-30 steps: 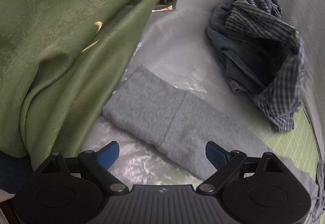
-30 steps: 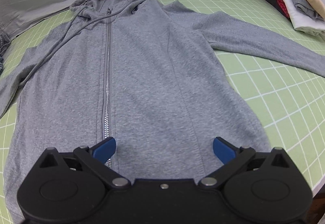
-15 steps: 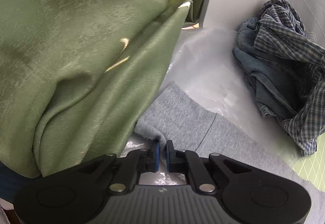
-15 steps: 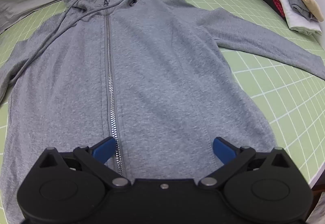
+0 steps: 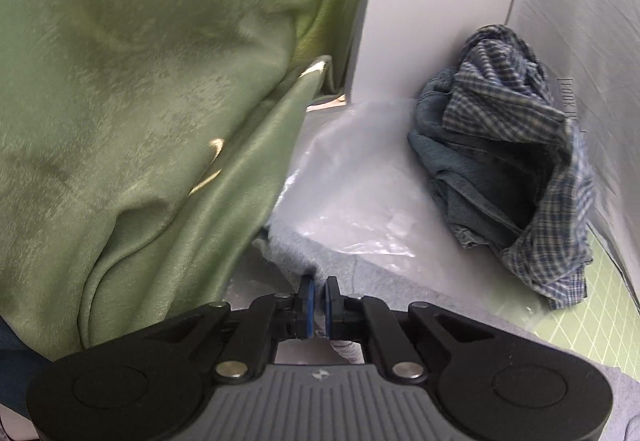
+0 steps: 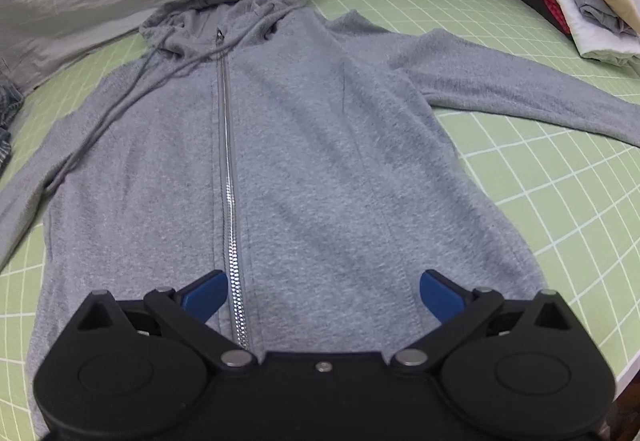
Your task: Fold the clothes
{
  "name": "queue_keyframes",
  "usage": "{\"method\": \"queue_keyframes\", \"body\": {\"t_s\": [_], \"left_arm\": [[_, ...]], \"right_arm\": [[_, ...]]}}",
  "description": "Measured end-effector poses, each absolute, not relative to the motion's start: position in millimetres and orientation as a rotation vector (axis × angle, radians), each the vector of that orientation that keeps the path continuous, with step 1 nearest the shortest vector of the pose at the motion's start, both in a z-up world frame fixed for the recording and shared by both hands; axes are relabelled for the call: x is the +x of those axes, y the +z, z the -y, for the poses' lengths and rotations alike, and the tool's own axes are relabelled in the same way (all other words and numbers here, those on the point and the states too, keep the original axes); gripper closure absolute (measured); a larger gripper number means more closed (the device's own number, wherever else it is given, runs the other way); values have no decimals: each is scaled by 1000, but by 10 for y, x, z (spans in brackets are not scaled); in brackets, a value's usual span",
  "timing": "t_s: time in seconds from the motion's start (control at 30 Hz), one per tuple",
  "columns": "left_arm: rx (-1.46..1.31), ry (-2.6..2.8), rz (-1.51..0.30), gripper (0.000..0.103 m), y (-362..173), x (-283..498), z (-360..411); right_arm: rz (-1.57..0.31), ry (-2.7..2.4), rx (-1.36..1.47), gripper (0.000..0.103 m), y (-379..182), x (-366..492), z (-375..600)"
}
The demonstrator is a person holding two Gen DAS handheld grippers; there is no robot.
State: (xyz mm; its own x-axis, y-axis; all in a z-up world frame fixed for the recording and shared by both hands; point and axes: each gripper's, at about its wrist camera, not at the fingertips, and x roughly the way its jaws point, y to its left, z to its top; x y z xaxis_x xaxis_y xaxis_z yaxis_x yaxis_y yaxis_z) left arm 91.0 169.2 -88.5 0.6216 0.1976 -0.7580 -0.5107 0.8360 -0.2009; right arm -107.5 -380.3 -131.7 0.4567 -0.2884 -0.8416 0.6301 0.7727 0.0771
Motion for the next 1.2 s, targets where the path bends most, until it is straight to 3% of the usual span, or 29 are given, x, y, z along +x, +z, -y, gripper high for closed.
{"method": "queue_keyframes", "body": {"t_s": [0.33, 0.57, 0.63, 0.73, 0.8, 0.87, 1.2], "left_arm": [[-219, 145, -659, 98, -326, 743, -128], [-138, -204, -742, 98, -349, 561, 1520], [-50, -322, -798, 90, -463, 446, 1996], [67, -425, -869, 62, -617, 204, 2390], [135, -462, -897, 30, -706, 85, 2531], [173, -422, -915, 23, -770, 53, 2489], [147, -34, -1098, 20, -1203, 431, 1500]], "right_arm": [[-867, -591, 430, 0, -1111, -1536, 4372], [-853, -651, 469, 0, -1093, -1957, 4984], [-845, -669, 475, 0, -1085, -2024, 5113], [-840, -678, 474, 0, -1081, -2083, 5255], [-836, -674, 465, 0, -1074, -2074, 5301], [-832, -657, 458, 0, -1069, -2033, 5319], [-897, -500, 327, 0, -995, -1182, 4910]]}}
